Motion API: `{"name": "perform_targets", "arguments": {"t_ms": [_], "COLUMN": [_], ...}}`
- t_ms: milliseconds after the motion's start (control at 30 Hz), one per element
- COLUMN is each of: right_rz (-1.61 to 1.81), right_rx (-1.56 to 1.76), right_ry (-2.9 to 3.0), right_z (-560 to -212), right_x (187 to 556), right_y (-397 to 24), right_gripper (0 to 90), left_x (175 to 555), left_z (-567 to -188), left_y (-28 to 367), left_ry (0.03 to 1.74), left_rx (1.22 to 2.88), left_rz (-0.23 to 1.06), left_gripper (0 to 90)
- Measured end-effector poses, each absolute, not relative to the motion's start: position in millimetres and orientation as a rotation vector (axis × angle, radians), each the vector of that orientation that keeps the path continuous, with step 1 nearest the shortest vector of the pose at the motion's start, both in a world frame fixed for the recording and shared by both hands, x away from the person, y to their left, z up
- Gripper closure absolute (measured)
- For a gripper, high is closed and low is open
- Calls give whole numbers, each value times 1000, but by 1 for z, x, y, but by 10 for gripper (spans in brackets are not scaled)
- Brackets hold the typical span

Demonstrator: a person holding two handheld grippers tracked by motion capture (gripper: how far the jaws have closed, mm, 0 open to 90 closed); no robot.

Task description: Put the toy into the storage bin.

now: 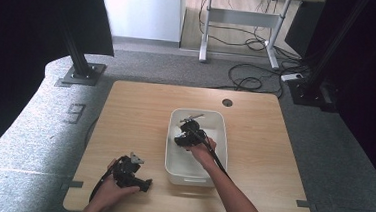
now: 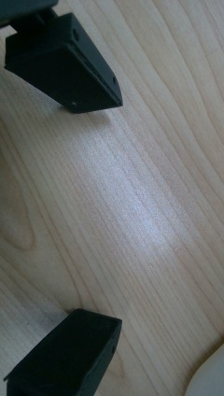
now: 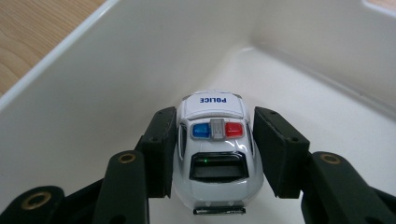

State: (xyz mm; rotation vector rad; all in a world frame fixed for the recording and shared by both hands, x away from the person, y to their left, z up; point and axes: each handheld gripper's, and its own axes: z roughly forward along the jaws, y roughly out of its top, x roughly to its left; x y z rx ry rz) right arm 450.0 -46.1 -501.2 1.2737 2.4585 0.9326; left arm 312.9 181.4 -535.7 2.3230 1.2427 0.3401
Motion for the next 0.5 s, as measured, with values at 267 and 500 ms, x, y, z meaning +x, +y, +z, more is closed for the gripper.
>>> {"name": "perform_targets", "arguments": {"t_ms": [267, 500], "right_rz": [869, 830], "right_rx": [1283, 1276], "right_ry": [2506, 2523], "right_z": [-509, -513], "right_x": [452, 453], "right_y": [-44, -42], "right_gripper": [508, 505], "left_x": [313, 313], "left_z": [-536, -536], "left_y": [181, 181], "left_ry": [1243, 1242], "left_rx": [2323, 2323], "left_rz": [339, 339], "left_gripper": [0, 0]}}
